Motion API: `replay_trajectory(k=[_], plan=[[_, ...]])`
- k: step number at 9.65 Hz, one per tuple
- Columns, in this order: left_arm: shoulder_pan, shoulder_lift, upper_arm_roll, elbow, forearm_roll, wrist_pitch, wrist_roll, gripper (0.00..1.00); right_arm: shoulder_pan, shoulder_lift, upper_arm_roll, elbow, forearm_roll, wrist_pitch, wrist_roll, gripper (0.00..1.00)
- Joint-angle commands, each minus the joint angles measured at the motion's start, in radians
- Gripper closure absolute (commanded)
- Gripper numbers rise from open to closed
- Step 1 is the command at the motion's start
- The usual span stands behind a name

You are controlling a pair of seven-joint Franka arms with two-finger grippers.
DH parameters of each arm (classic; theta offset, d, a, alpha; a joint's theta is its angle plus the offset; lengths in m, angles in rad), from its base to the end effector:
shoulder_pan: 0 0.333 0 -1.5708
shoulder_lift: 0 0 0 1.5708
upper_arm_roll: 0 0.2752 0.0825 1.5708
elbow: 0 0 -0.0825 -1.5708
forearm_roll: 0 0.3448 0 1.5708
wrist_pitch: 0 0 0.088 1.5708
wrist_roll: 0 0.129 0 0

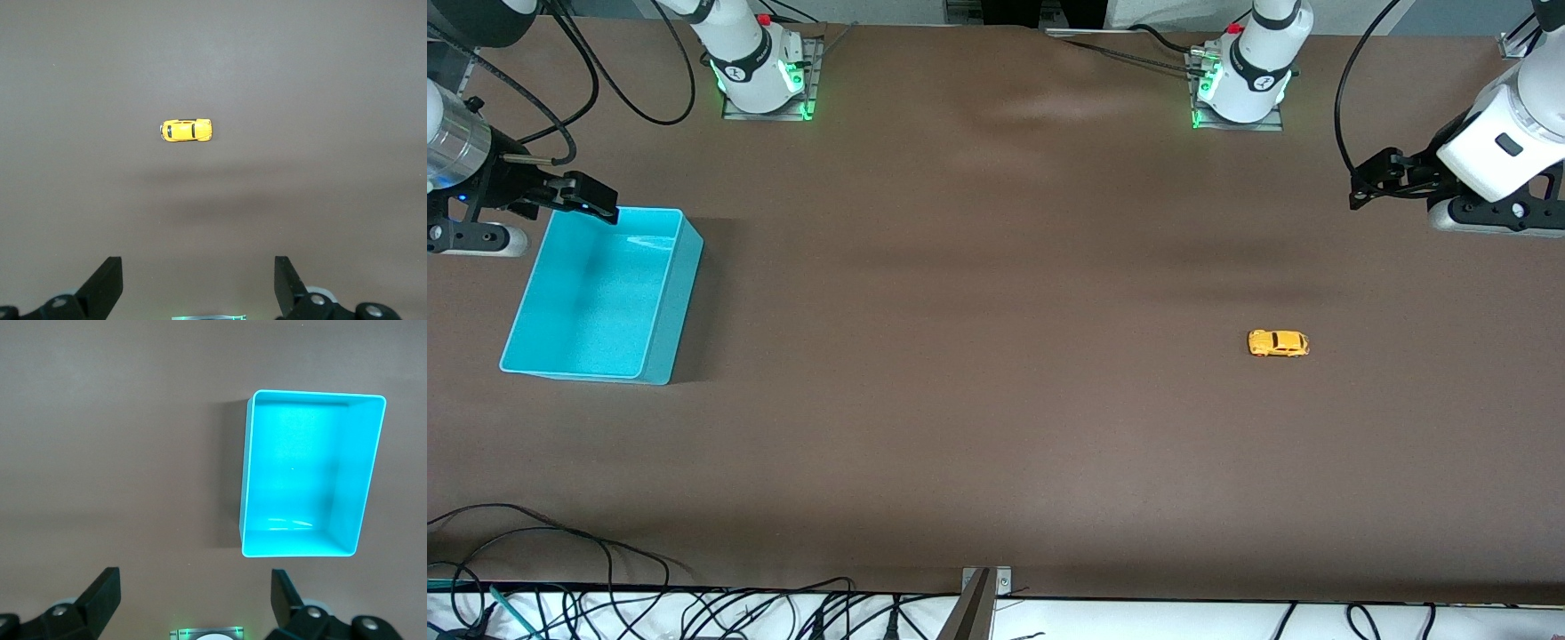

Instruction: Wind up and store yellow beetle car

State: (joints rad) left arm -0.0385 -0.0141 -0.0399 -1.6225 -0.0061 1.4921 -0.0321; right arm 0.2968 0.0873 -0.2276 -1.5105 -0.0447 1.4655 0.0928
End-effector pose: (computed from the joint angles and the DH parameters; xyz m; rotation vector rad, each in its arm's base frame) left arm 0.4971 -0.0400 0.5405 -3.1345 0.0727 0.1827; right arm 0.5217 0.0344 0.5350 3.0608 -0.0396 -0.1907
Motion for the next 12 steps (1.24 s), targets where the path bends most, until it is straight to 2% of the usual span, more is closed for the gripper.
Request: replay_trajectory(k=[1, 7, 12], plan=[[-0.004, 0.016, 0.005, 0.033, -0.014, -0.020, 0.029, 0.00, 0.002, 0.009, -0.001, 0.027, -0.001, -0.025, 0.015, 0.00], [0.035, 0.100, 0.008, 0.032, 0.003, 0.011, 0.488, 0.00, 0.001, 0.011, -0.002, 0.027, -0.003, -0.016, 0.004, 0.00], [0.052, 0.270, 0.003, -0.026, 0.021, 0.215, 0.964, 0.00, 0.001, 0.009, -0.004, 0.029, 0.002, -0.020, 0.012, 0.00]])
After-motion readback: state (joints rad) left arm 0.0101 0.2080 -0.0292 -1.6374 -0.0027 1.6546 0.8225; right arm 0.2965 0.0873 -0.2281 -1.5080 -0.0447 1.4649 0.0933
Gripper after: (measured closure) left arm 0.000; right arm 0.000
